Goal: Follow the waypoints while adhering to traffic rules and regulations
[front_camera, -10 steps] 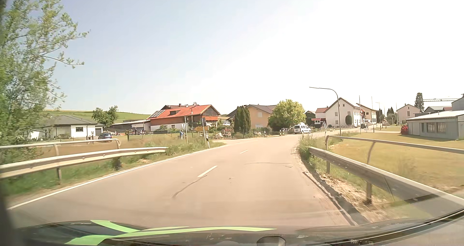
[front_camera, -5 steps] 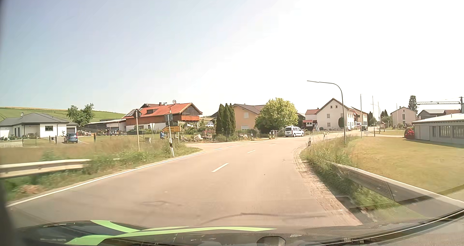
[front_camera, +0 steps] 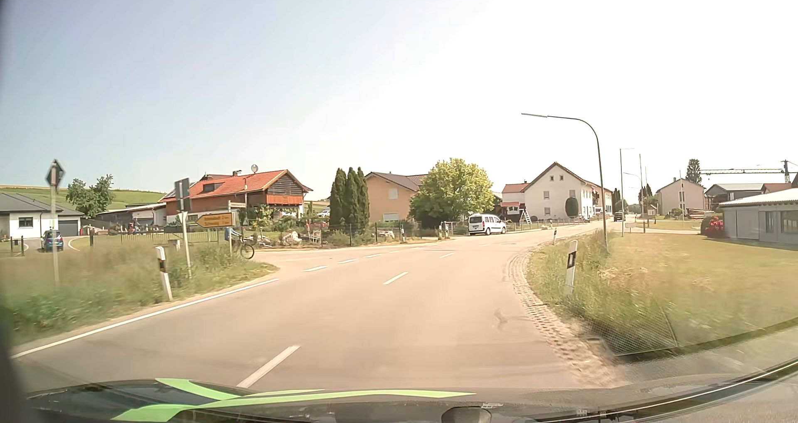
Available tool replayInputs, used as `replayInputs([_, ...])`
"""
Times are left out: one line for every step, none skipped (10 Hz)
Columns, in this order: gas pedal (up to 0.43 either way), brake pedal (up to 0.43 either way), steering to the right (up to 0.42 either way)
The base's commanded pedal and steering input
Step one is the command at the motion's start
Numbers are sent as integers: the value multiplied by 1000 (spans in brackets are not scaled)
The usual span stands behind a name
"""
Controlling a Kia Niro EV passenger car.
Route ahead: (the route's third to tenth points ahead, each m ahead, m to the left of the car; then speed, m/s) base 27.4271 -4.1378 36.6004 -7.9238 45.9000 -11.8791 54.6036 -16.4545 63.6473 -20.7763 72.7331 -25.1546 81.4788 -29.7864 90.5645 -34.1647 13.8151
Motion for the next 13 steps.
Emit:
replayInputs([0,152,39])
replayInputs([0,152,40])
replayInputs([0,152,42])
replayInputs([0,152,47])
replayInputs([0,152,51])
replayInputs([0,152,53])
replayInputs([0,152,53])
replayInputs([0,152,55])
replayInputs([0,152,59])
replayInputs([0,152,69])
replayInputs([0,140,74])
replayInputs([0,98,74])
replayInputs([0,12,74])
